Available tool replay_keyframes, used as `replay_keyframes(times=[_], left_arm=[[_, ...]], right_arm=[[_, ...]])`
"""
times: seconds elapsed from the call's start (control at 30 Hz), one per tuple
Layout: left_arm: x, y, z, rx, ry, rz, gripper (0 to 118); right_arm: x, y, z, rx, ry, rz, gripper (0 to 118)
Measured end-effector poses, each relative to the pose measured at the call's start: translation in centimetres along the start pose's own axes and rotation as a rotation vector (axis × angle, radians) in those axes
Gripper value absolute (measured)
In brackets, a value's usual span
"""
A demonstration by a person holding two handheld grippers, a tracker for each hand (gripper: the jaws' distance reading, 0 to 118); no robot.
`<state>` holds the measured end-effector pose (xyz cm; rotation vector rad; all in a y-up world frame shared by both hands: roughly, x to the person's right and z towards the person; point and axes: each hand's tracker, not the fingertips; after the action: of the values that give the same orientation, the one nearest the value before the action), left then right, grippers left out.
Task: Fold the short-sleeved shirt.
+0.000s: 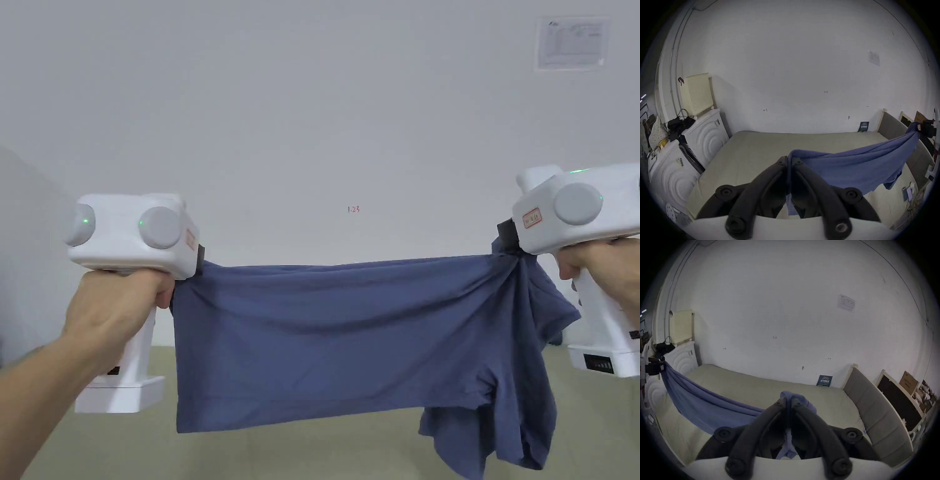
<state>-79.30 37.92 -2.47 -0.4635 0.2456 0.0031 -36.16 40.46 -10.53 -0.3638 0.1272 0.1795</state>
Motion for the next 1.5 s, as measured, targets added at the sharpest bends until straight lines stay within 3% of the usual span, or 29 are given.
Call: replay_keyframes(times=[0.3,0.63,0.73,0.93,1.03,1.13,1.23,1.37,1.43,1.5], left_arm=[[0.3,-3.2,-9.7,-0.033,0.048,0.002,1],[-0.7,-14.8,-15.4,-0.235,0.027,-0.002,1],[-1.4,-19.6,-13.8,-0.278,0.002,0.003,1],[-3.0,-28.5,-6.1,-0.335,-0.060,-0.011,1],[-4.0,-32.5,-1.6,-0.365,-0.089,-0.018,1],[-5.2,-36.3,1.7,-0.413,-0.097,-0.003,1],[-6.5,-39.1,4.8,-0.445,-0.121,0.088,1],[-8.5,-41.1,6.2,-0.457,-0.132,0.114,1],[-8.9,-41.8,6.3,-0.467,-0.138,0.108,1],[-9.1,-42.2,6.3,-0.476,-0.142,0.087,1]], right_arm=[[-2.4,-3.2,-9.0,-0.005,-0.013,-0.023,7],[-5.9,-16.5,-13.3,-0.152,0.026,-0.037,7],[-6.5,-21.7,-11.1,-0.227,0.078,-0.059,7],[-7.1,-31.2,-3.0,-0.272,0.087,-0.041,7],[-7.0,-35.1,1.8,-0.285,0.115,-0.107,7],[-7.6,-38.7,5.9,-0.311,0.106,-0.090,7],[-7.8,-41.4,9.3,-0.348,0.120,-0.117,7],[-8.3,-43.4,12.6,-0.369,0.118,-0.105,7],[-8.1,-44.3,13.2,-0.400,0.130,-0.153,7],[-8.2,-45.0,13.2,-0.412,0.117,-0.150,7]])
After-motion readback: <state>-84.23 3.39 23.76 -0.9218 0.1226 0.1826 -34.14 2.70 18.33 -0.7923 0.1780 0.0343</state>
